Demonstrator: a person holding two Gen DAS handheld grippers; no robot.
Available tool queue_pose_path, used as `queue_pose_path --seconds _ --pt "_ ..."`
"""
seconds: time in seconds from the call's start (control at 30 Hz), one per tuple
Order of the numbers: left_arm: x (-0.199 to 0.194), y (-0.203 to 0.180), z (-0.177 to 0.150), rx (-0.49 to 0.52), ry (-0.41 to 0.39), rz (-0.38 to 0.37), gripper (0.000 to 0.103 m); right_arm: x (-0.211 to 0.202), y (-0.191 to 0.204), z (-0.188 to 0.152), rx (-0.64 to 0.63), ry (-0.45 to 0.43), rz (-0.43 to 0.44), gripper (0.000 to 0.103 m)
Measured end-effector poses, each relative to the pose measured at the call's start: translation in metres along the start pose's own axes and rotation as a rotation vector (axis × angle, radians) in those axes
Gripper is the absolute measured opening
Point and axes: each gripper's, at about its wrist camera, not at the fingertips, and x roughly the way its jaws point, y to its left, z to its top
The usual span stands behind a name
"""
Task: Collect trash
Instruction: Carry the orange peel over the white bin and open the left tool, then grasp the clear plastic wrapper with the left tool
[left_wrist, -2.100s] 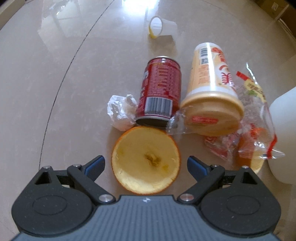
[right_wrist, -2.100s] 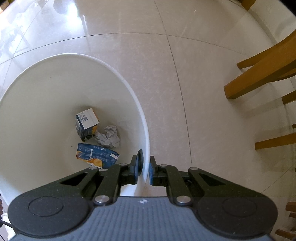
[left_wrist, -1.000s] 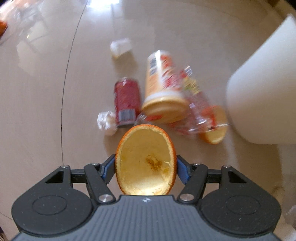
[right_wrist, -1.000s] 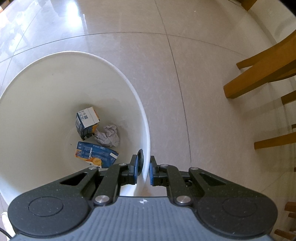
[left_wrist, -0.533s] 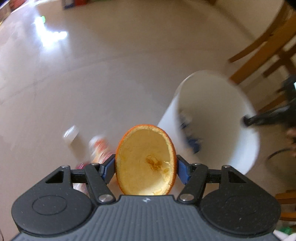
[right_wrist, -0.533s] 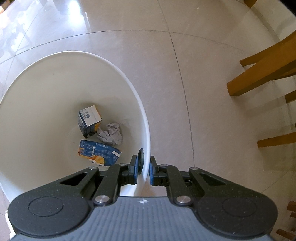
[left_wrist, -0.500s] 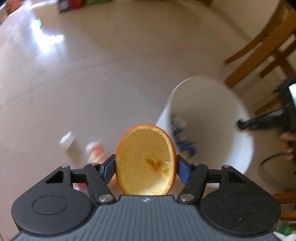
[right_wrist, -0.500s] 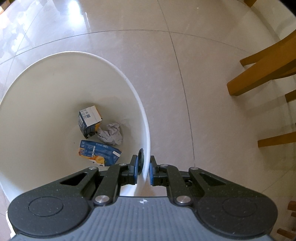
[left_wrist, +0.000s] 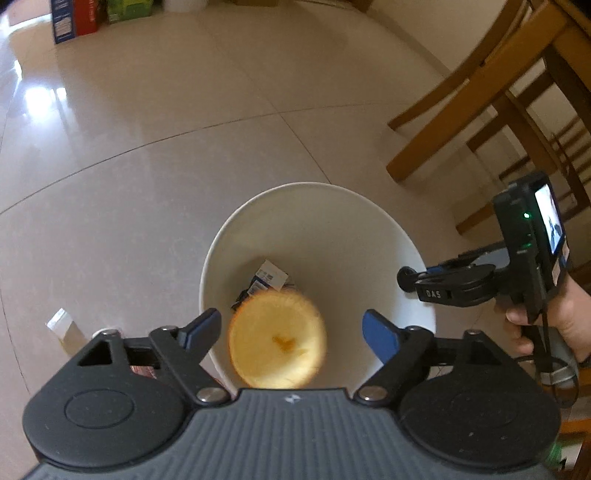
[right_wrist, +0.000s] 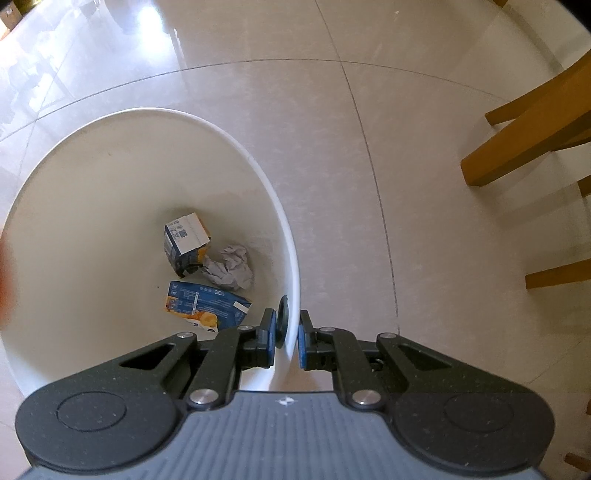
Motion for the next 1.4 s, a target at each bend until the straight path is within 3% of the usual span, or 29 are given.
queue_pose_path --seconds 0.6,1.0,1.1,1.27,1.4 --pt "-0.010 0.089 -0.069 -0.248 0.020 0.251 0.087 0.001 0.001 0.003 0.009 0.011 -0.003 0.014" --pt "0.058 0.119 -0.123 -0.463 0.005 0.279 0.085 0.002 0.001 0.006 0.004 0.017 -0.009 0.014" --pt "0.086 0.123 -0.129 -0.519 -0.007 0.295 0.080 0.004 0.002 0.005 -0.003 0.015 -0.011 0.013" --pt "0.130 0.132 -0.137 -0.616 0.008 0.404 0.068 0.003 0.005 0.002 -0.022 0.010 -0.014 0.014" --pt "0.150 0.137 -0.143 -0.655 0.021 0.423 0.061 0.003 0.006 0.001 -0.031 0.008 -0.014 0.014"
